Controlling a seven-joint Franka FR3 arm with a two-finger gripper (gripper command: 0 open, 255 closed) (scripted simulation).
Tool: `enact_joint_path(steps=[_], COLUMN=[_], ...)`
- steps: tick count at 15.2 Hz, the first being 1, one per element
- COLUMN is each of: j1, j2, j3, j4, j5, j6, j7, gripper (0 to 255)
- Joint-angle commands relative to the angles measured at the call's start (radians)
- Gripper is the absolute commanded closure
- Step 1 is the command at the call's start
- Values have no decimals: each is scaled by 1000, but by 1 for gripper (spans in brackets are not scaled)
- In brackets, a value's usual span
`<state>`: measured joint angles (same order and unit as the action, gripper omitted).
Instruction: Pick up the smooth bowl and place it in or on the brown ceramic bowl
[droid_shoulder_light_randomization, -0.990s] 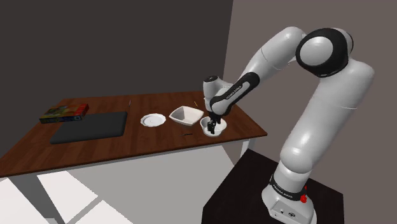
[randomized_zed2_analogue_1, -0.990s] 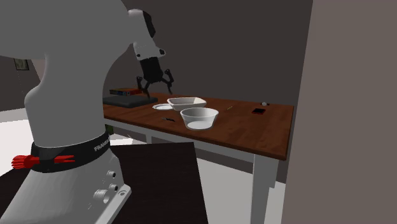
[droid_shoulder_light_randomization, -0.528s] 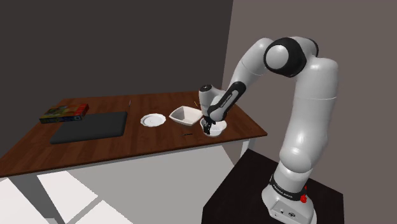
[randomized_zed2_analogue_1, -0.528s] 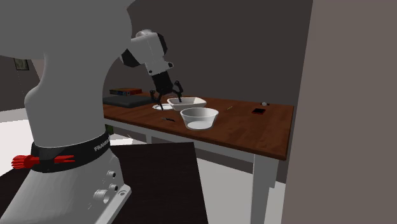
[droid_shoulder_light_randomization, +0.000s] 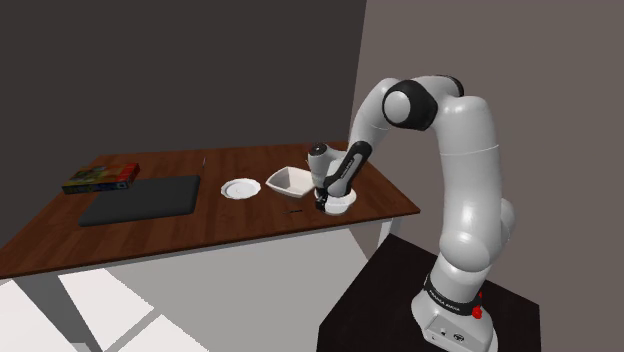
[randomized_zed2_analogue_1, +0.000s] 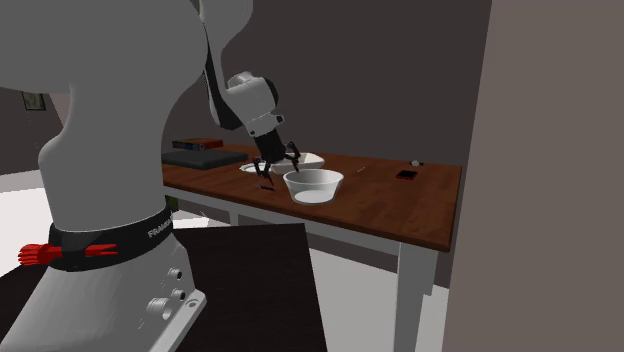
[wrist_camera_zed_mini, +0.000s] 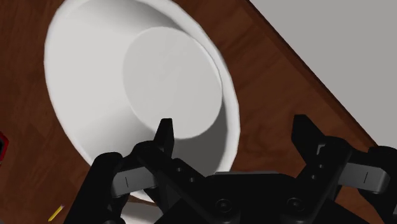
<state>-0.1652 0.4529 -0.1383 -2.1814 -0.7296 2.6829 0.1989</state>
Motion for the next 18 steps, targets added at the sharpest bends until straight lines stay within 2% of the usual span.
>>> enact_joint_path(steps=[1,5,13,14,18], j1=[-2,-5,-5,-5,-5], j2=[33,82,82,82,82], j3=[-10,-23,-23,-23,-23], j4=[16,39,39,39,39], j5=[-13,-29,-28,-28,-28], j6=[20,51,51,51,51], j7=[9,23,22,22,22], gripper=[0,0,0,255,255])
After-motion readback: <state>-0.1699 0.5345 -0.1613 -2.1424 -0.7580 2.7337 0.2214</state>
